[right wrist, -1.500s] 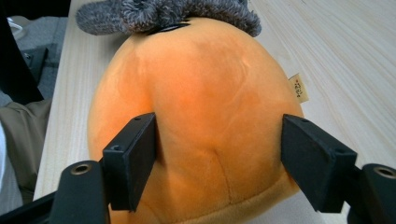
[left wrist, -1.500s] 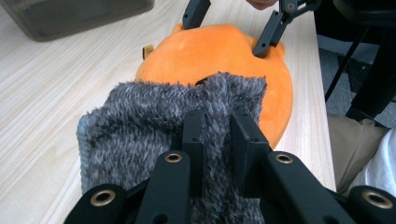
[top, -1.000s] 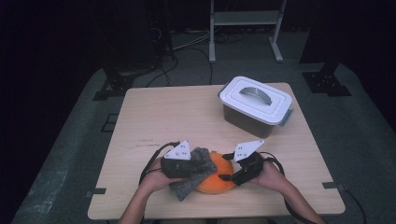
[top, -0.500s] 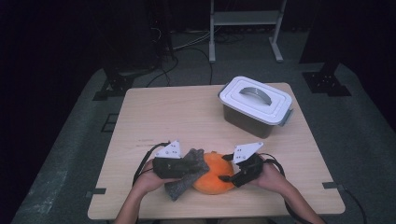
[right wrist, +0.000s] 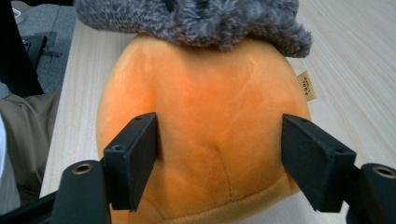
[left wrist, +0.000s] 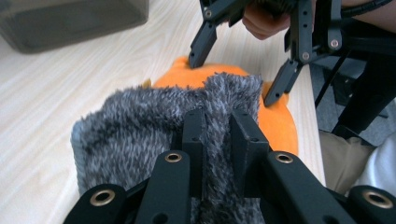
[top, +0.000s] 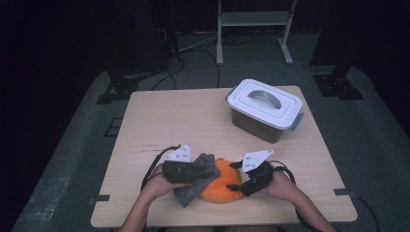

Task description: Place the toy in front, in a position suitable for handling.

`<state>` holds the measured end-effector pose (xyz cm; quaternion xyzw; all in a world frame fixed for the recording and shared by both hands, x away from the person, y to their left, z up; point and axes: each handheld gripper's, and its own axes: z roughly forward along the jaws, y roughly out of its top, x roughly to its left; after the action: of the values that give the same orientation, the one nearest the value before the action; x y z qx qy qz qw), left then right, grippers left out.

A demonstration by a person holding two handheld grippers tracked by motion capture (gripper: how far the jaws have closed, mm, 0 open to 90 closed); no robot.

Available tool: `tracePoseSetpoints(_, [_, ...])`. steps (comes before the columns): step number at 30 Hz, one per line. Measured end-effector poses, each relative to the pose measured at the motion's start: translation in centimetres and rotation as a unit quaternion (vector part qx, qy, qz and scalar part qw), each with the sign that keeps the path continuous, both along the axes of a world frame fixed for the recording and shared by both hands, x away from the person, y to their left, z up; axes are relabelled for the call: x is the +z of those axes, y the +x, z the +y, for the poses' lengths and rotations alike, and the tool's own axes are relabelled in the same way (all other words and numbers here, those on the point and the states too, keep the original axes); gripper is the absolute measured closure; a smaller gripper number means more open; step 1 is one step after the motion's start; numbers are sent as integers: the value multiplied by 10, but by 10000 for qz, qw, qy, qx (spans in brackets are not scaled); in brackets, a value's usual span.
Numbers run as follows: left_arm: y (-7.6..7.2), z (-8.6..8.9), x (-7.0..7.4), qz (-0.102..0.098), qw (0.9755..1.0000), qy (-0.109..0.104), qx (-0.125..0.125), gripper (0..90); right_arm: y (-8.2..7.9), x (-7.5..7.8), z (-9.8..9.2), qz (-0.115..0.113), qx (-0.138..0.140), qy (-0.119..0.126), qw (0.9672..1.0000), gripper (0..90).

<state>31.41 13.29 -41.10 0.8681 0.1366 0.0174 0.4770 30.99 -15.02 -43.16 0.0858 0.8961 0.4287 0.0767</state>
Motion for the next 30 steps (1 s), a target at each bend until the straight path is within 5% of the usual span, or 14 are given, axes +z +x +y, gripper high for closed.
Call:
tracePoseSetpoints(12, [-10, 13, -9, 115, 9998, -147, 30, 772, -1, 12, -6, 73, 6, 231, 9997, 267])
tracePoseSetpoints(21, [-3, -6, 10, -87, 9999, 79, -76, 771, -7, 7, 4, -106, 112, -31, 9999, 368])
tracePoseSetpoints(30, [1, 5, 1, 5, 10000, -45, 78, 772, -5, 2, -2, -81, 102, -17, 9999, 376])
